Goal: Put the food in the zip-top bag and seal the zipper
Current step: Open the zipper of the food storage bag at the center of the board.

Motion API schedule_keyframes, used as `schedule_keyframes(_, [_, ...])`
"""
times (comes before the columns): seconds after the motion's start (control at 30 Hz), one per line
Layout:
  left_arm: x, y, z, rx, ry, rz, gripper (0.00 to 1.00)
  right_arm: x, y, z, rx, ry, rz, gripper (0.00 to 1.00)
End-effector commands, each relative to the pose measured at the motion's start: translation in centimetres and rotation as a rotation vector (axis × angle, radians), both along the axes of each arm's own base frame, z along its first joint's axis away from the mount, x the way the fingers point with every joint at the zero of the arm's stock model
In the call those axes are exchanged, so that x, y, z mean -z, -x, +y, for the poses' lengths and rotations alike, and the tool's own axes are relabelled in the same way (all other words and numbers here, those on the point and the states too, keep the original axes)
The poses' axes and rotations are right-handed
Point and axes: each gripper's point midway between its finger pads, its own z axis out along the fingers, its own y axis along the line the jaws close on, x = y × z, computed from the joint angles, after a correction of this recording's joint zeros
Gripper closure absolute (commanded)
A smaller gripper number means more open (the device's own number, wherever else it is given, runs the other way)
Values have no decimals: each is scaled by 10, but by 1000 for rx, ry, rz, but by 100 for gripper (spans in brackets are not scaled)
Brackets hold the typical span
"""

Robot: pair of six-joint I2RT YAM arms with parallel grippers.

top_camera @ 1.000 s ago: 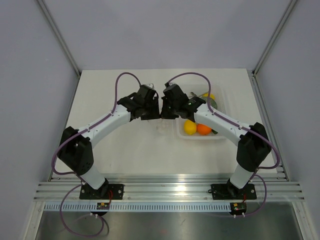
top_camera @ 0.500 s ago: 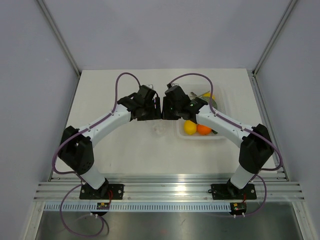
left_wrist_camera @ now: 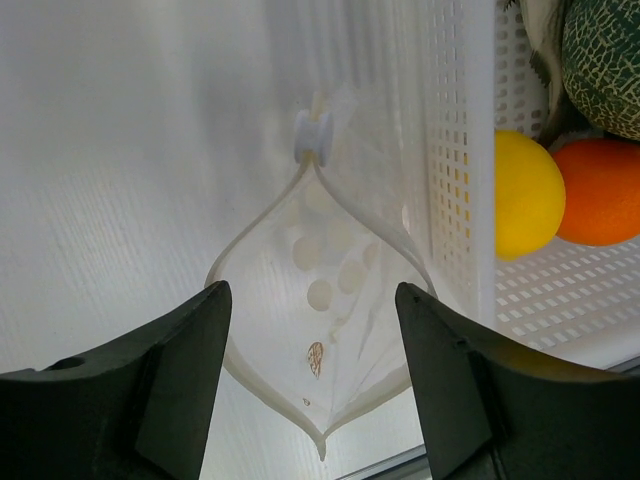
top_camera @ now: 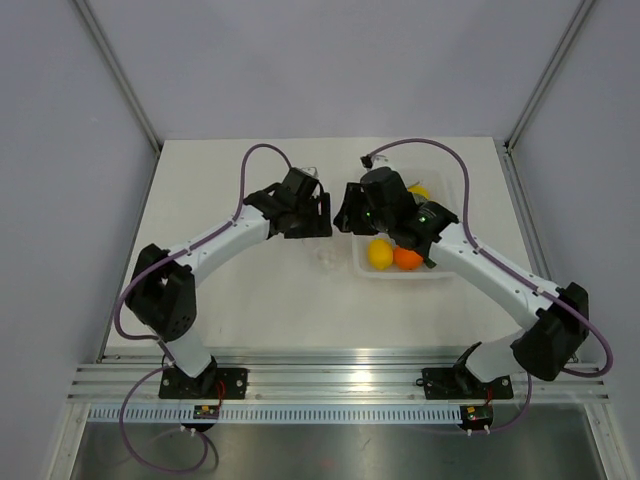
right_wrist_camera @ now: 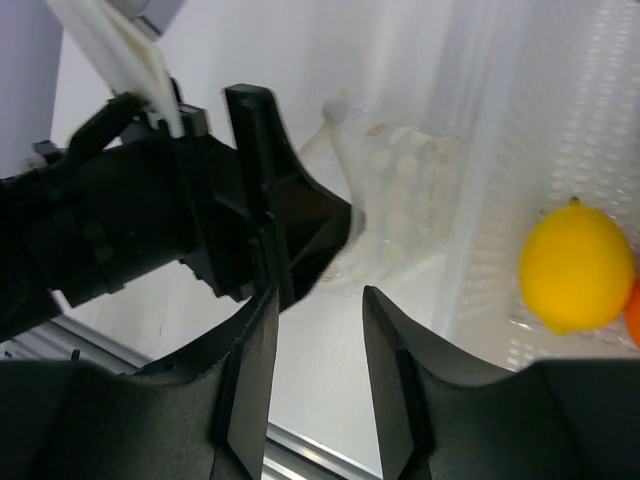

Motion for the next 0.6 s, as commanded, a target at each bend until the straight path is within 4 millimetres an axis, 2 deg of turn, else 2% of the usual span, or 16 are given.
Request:
schedule_keyframes(0.0, [-17, -8, -19, 37, 37, -27, 28, 4, -6, -43, 98, 4, -6, 53])
schedule_keyframes(0.1, [-14, -6, -20, 44, 23, -10, 26, 27, -7, -85, 169, 36, 45, 51])
schedule_keyframes(0.2, [-15, -5, -25, 52, 16, 1, 26, 47, -4, -110, 199, 99, 85, 49])
schedule_keyframes(0.3, [-14, -7, -27, 50, -9, 0, 26, 63, 0, -115, 183, 137, 116, 44])
schedule_keyframes(0.57, [-12, -3, -35, 36, -16, 27, 26, 103, 2, -105, 95, 193, 208, 30])
